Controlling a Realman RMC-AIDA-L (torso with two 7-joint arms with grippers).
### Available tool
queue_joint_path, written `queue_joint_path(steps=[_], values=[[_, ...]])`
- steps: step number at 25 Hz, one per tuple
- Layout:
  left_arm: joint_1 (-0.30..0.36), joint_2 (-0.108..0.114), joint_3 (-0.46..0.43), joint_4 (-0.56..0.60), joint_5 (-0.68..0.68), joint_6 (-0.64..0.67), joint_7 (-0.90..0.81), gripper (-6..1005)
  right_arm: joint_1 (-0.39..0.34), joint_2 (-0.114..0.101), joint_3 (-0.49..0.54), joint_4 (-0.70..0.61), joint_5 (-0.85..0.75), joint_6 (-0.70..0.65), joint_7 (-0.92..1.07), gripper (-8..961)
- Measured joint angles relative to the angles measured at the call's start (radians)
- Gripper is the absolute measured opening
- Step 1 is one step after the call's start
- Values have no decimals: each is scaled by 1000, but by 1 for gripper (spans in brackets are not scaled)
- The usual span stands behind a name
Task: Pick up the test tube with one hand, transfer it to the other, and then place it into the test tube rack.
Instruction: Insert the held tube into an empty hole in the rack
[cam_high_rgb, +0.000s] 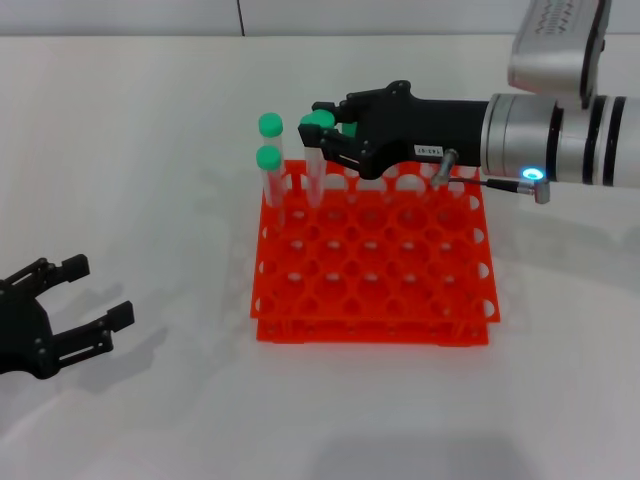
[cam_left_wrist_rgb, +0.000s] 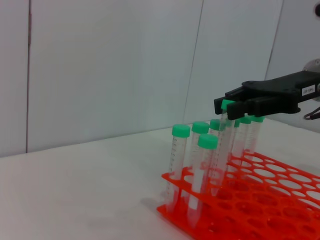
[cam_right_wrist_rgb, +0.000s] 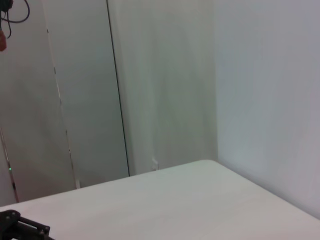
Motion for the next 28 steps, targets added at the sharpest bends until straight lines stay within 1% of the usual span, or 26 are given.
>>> queue_joint_path(steps=[6, 18, 28], values=[[-19, 0, -4, -34, 2, 0, 14, 861, 4, -1, -27, -6, -2, 28, -2, 373], [-24, 0, -8, -34, 6, -9, 15, 861, 15, -4, -44, 1, -4, 30, -9, 382], [-28, 0, -8, -33, 6, -11, 15, 861, 16, 0, -53, 5, -4, 30, -21, 390]])
